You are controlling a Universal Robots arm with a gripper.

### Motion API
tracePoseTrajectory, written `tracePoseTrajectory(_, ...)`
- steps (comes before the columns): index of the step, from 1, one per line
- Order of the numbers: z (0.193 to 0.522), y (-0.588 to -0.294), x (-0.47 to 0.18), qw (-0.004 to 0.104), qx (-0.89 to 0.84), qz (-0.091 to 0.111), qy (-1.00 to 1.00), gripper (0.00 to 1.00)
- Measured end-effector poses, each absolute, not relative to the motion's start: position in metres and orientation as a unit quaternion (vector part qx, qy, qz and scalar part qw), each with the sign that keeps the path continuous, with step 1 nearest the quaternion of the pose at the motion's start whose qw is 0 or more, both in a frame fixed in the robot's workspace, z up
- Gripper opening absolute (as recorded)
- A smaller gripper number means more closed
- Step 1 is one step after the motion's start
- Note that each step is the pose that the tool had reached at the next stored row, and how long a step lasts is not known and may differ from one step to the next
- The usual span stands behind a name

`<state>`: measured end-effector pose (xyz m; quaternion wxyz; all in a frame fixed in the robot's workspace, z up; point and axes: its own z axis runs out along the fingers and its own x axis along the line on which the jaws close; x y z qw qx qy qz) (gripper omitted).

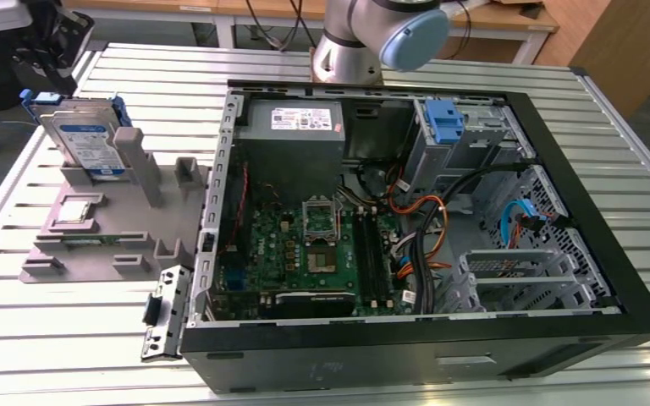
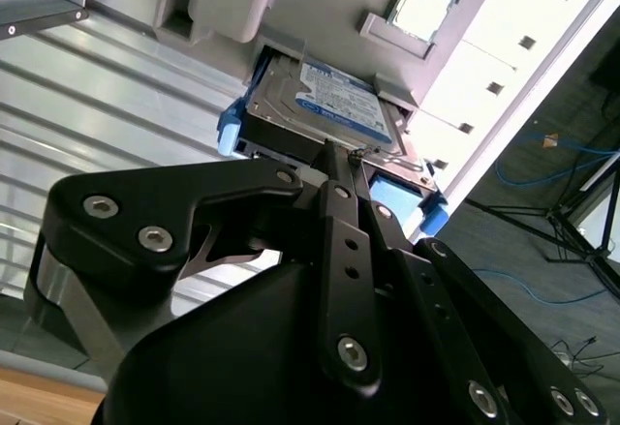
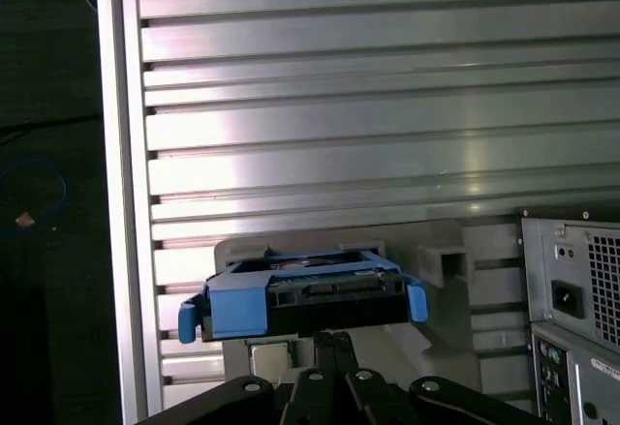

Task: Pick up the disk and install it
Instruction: 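Reach for the disk, then pick up the disk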

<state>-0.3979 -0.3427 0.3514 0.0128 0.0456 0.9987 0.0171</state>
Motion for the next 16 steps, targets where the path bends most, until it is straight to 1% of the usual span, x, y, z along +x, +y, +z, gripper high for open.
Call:
tracePoseTrajectory(4, 0.3478, -0.3380, -0.3998, 0.013, 0.046, 0.017, 0.999, 0.10)
tracePoseTrajectory(16, 0.3473, -0.3372, -0.4017, 0.013, 0.046, 0.017, 0.999, 0.10)
